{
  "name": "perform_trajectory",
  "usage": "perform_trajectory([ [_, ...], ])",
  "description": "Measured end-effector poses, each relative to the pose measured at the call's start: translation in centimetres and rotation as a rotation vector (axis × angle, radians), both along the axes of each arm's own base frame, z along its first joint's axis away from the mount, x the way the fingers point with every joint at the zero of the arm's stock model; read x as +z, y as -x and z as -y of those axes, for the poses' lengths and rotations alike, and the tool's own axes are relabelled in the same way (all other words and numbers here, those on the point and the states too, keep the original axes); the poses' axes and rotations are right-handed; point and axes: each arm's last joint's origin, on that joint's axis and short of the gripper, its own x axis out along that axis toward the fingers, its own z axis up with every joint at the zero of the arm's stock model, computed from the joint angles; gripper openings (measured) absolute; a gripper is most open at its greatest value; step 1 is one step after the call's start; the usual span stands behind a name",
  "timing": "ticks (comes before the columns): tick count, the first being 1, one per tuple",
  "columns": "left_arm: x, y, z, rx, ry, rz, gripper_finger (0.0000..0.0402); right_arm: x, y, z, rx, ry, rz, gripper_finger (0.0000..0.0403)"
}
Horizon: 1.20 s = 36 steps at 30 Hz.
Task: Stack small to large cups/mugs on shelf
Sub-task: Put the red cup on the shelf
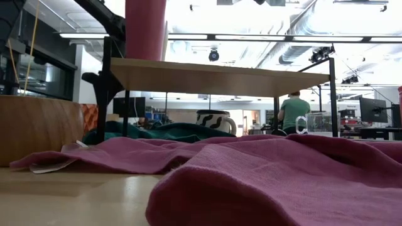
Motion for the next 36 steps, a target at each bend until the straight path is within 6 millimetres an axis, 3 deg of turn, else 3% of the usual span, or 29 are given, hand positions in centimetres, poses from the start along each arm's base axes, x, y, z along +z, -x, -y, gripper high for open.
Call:
perform_trajectory([
  [20, -0.99, 0.03, -0.01, -0.005, -0.013, 0.003, 0.0086, -0.01, -0.01, 0.01, 0.004, 0.006, 0.001, 0.0078],
  [28, -0.98, 0.04, -0.02, -0.007, -0.012, 0.004, 0.0009, -0.01, -0.01, 0.01, 0.004, 0.006, 0.001, 0.0078],
  [36, -0.94, 0.04, 0.12, -0.031, 0.01, 0.018, 0.0005, -0.01, -0.02, 0.01, 0.009, 0.012, 0.003, 0.0078],
])
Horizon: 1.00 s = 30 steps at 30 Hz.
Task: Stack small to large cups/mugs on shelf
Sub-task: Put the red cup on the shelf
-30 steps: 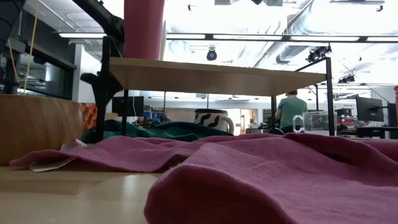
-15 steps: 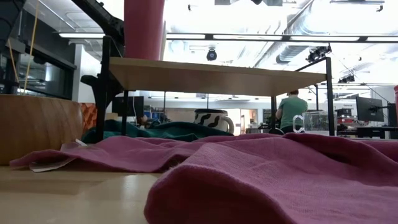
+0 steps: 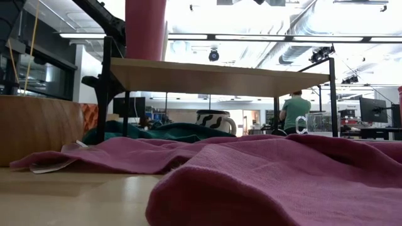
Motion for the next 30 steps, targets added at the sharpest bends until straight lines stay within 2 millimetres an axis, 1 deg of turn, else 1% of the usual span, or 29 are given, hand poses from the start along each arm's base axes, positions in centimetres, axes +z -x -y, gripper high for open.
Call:
perform_trajectory([
  [6, 0.2, -0.3, 0.3, -0.026, 0.005, -0.006, 0.0004, 0.1, -0.1, 0.0, 0.002, 0.009, 0.015, 0.0078],
  [9, 0.8, -0.4, 0.2, -0.056, 0.005, -0.008, 0.0003, 0.2, -0.1, 0.1, 0.005, 0.015, 0.023, 0.0078],
  [12, 1.7, -0.4, 0.0, -0.071, -0.013, -0.014, 0.0003, 0.2, -0.2, 0.1, 0.005, 0.017, 0.026, 0.0078],
  [17, 4.2, -0.6, -0.6, -0.111, -0.071, -0.006, 0.0002, 0.2, -0.2, 0.1, 0.007, 0.021, 0.03, 0.0078],
  [23, 8.2, -1.0, -1.4, -0.153, -0.186, 0.042, 0.0001, 0.3, -0.2, 0.1, 0.011, 0.03, 0.037, 0.0078],
  [27, 10.9, -1.4, -1.3, -0.193, -0.262, 0.052, 0.0001, 0.3, -0.2, 0.1, 0.014, 0.034, 0.039, 0.0078],
  [30, 12.5, -1.6, -0.8, -0.238, -0.277, 0.071, 0.0, 0.3, -0.2, 0.1, 0.016, 0.036, 0.04, 0.0078],
])
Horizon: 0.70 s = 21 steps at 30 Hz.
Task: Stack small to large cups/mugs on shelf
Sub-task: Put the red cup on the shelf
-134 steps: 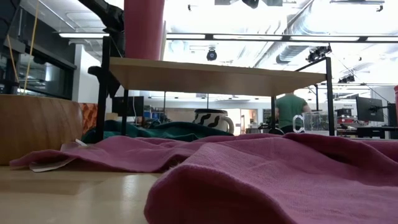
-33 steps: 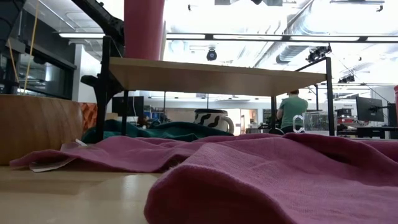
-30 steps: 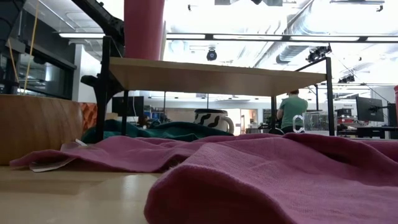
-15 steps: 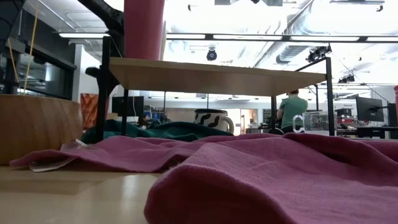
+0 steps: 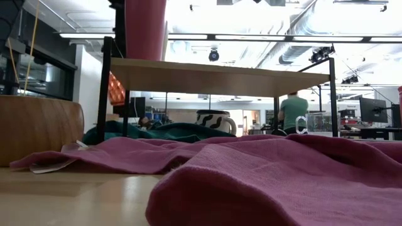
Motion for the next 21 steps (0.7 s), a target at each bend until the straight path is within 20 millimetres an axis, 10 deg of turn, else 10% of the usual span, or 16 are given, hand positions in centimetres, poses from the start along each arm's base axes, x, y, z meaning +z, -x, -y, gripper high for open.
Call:
perform_trajectory([
  [21, 7.9, -5.8, 6.0, -0.347, -0.216, 0.177, 0.0, 0.0, 0.0, 0.0, -0.009, -0.013, -0.003, 0.0078],
])
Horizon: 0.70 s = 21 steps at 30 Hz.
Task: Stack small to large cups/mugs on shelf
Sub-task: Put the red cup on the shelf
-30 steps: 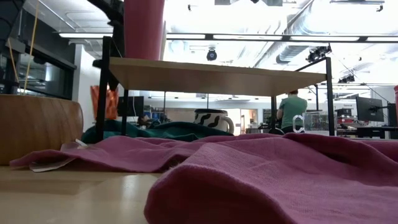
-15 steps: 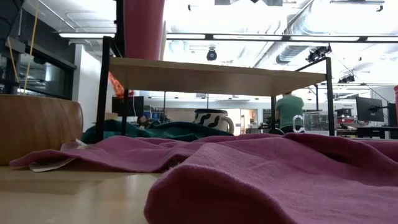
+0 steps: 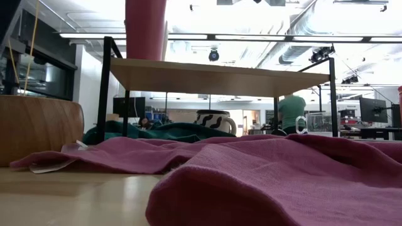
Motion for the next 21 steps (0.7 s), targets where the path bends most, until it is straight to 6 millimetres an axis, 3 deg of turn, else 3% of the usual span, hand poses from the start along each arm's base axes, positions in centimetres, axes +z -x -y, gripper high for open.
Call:
perform_trajectory([
  [8, 2.4, -1.5, 2.9, -0.119, -0.047, 0.1, 0.0, 0.0, 0.0, 0.0, -0.007, -0.008, -0.002, 0.0078],
  [21, 2.9, -4.3, 6.5, -0.286, -0.045, 0.153, 0.0, 0.4, -0.3, 0.1, -0.01, 0.008, 0.046, 0.0078],
])
